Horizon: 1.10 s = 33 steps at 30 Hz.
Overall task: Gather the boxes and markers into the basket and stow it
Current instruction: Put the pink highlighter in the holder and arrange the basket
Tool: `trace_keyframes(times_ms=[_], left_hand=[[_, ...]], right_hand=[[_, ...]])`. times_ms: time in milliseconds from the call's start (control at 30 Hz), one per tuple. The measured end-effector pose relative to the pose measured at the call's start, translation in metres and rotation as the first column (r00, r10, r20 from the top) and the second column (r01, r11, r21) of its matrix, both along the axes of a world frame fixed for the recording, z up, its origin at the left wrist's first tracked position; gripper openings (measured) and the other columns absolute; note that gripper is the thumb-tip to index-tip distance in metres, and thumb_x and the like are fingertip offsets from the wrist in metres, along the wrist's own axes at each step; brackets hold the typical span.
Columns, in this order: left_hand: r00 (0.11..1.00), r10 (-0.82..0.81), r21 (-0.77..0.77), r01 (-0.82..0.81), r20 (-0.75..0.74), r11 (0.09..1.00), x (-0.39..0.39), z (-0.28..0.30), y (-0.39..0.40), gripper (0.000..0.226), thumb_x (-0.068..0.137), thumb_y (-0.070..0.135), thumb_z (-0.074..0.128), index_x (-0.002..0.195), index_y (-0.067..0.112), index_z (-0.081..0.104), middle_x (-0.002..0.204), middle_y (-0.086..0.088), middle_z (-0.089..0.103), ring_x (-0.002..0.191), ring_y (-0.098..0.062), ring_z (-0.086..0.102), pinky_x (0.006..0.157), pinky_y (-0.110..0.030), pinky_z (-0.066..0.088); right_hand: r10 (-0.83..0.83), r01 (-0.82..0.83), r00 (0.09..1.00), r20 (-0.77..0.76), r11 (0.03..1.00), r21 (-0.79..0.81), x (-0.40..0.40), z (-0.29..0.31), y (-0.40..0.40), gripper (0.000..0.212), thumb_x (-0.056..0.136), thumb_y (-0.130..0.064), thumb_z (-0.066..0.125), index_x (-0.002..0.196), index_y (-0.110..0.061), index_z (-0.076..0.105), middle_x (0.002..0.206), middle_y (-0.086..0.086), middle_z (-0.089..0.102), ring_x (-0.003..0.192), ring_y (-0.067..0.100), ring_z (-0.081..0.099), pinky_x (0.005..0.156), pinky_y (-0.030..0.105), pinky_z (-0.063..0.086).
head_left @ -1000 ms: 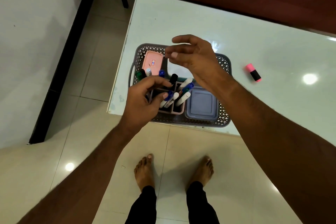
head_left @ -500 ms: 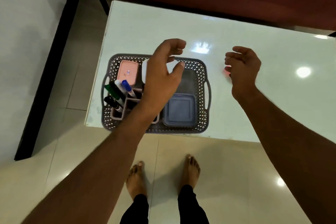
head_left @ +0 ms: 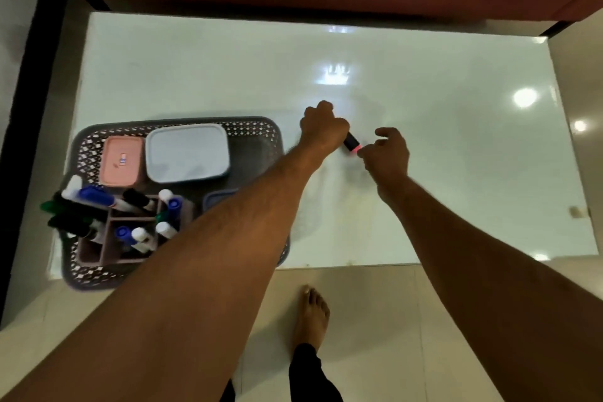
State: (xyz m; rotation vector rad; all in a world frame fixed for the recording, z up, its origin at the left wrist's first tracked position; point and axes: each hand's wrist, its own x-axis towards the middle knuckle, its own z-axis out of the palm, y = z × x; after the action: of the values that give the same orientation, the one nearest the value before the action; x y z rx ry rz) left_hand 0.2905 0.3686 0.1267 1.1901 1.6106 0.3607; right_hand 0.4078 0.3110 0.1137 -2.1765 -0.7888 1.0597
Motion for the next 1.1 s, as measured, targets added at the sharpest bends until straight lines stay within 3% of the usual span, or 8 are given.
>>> trace_keyframes(times_ms=[67,167,300,500,700,933,1033,1100], left_hand=[[0.994,-0.028,-0.021,0.025,-0.109,0.999,0.007,-0.011,0.005,0.050,0.098,0.018,0.054,0.147,0.010,0.047,0.151,-0.016,0.040,0.141,-0.033,0.039,0.114,-0.038,0.041],[0.984,-0.037,-0.006,0.036,-0.172,0.999,0.013,-0.020,0.011,0.045,0.100,0.016,0.052,0.145,0.010,0.049,0.149,-0.016,0.041,0.141,-0.033,0.038,0.111,-0.035,0.039],[0.979,-0.060,0.004,0.061,-0.194,0.998,0.017,-0.022,0.012,0.041,0.096,0.011,0.054,0.137,0.009,0.058,0.142,-0.015,0.053,0.136,-0.032,0.045,0.115,-0.038,0.039],[0.994,0.052,-0.020,-0.054,-0.100,0.998,0.015,-0.023,0.008,0.038,0.085,0.007,0.063,0.123,0.008,0.066,0.134,-0.016,0.054,0.124,-0.031,0.056,0.107,-0.042,0.051],[0.979,0.201,0.069,-0.202,0.023,0.977,-0.005,-0.003,0.005,0.037,0.089,0.004,0.057,0.125,0.007,0.062,0.135,-0.013,0.051,0.112,-0.028,0.062,0.098,-0.041,0.057],[0.918,0.380,0.209,-0.395,0.109,0.894,-0.085,0.045,-0.010,0.030,0.088,0.004,0.059,0.117,0.009,0.067,0.117,-0.008,0.065,0.084,-0.010,0.061,0.061,-0.016,0.043],[0.888,0.437,0.260,-0.460,0.145,0.849,-0.132,0.069,-0.026,0.027,0.088,0.005,0.062,0.114,0.007,0.068,0.104,-0.002,0.066,0.085,-0.012,0.063,0.070,-0.020,0.051],[0.863,0.476,0.276,-0.505,0.168,0.818,-0.166,0.080,-0.040,0.022,0.087,0.008,0.064,0.108,0.011,0.068,0.102,0.000,0.067,0.095,-0.020,0.067,0.084,-0.033,0.058]], right_hand=[[0.100,-0.100,0.993,0.065,0.995,-0.014,-0.001,-0.009,0.006,0.062,0.081,-0.021,0.078,0.138,-0.012,0.055,0.133,0.014,0.055,0.111,0.024,0.058,0.102,0.042,0.052],[0.201,-0.202,0.966,0.165,0.979,-0.015,-0.001,-0.026,0.015,0.058,0.089,-0.027,0.075,0.141,-0.012,0.052,0.136,0.015,0.049,0.118,0.030,0.059,0.096,0.035,0.049],[0.312,-0.314,0.918,0.246,0.949,-0.029,-0.007,-0.031,0.018,0.052,0.089,-0.012,0.065,0.140,-0.007,0.051,0.132,0.018,0.053,0.115,0.034,0.059,0.084,0.029,0.039],[0.330,-0.335,0.897,0.293,0.942,-0.035,-0.015,-0.038,0.021,0.042,0.085,-0.015,0.066,0.126,-0.009,0.059,0.107,0.012,0.071,0.103,0.030,0.065,0.077,0.028,0.039],[0.283,-0.330,0.915,0.286,0.935,0.128,-0.030,-0.012,0.023,0.036,0.082,-0.017,0.071,0.118,-0.014,0.065,0.094,0.003,0.070,0.087,0.018,0.066,0.066,0.018,0.038],[0.406,-0.493,0.853,0.327,0.832,0.255,-0.090,0.036,0.031,0.038,0.068,0.000,0.069,0.102,-0.017,0.074,0.095,0.002,0.074,0.087,0.019,0.069,0.069,0.021,0.046],[0.471,-0.562,0.823,0.317,0.757,0.333,-0.127,0.061,0.027,0.035,0.069,0.003,0.072,0.098,-0.015,0.078,0.095,0.001,0.076,0.087,0.015,0.069,0.070,0.017,0.049],[0.517,-0.594,0.805,0.292,0.709,0.382,-0.154,0.076,0.021,0.035,0.070,0.003,0.075,0.100,-0.014,0.080,0.094,0.001,0.077,0.086,0.014,0.070,0.071,0.011,0.050]])
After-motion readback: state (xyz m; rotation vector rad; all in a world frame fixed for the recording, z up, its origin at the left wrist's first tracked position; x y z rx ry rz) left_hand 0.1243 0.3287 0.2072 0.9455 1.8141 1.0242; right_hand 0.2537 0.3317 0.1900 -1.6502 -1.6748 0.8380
